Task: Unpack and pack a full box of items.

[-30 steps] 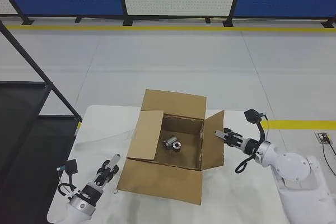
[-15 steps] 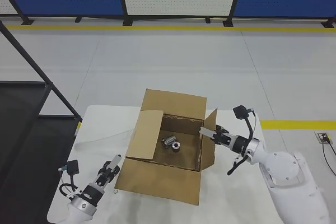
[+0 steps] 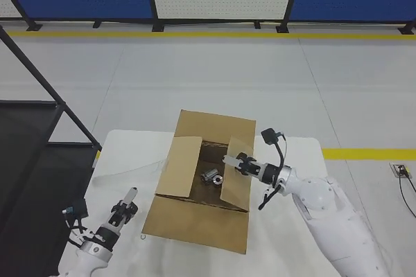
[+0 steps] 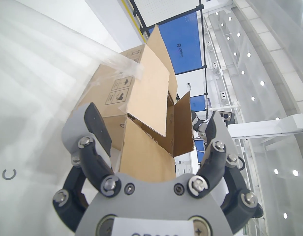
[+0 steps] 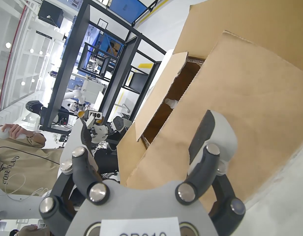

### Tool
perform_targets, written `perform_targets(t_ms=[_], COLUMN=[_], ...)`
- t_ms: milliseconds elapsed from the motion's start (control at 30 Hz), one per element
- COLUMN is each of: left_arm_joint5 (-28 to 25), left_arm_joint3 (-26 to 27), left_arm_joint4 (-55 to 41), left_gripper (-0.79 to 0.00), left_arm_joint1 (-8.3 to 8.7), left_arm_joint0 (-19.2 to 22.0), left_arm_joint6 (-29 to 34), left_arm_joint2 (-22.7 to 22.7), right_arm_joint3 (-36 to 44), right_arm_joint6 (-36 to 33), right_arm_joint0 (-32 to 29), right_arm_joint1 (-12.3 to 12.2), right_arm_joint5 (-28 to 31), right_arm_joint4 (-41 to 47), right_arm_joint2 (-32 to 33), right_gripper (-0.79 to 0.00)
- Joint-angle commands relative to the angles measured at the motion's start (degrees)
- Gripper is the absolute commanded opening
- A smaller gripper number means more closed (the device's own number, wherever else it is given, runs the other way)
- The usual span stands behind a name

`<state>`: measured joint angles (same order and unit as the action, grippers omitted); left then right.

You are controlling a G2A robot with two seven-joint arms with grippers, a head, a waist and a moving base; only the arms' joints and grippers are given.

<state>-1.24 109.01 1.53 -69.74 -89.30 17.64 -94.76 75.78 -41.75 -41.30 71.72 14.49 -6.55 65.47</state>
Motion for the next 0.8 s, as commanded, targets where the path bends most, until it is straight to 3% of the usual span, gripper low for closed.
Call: perform_targets(t_ms=[0,433,767], left_arm_joint5=[0.84,1.68,0.67], left_arm_joint3=[-2.74,-12.82,-12.34], left_arm_joint4=[-1.26,-2.27,-0.15], left_gripper=[0.000,0.000,0.000], left_arm_joint1=[0.12,0.33,0.38], left_arm_joint0=[1.84,13.32,14.51], left_arm_joint6=[1.60,8.22,10.07], left_arm_joint2=[-0.47,3.76,7.17], right_arm_joint3=[-2.97,-12.42,-11.95], right_arm_joint6=[0.06,0.97,0.18], right_arm_joint0=[1.51,4.62,3.66], right_arm_joint1=[0.42,1.52,1.07], right_arm_joint5=[0.63,5.96,6.51], right_arm_joint4=[-0.20,0.58,-0.03], right_arm_joint2=[-1.69,-4.77,-3.74], right_gripper=[0.000,0.000,0.000])
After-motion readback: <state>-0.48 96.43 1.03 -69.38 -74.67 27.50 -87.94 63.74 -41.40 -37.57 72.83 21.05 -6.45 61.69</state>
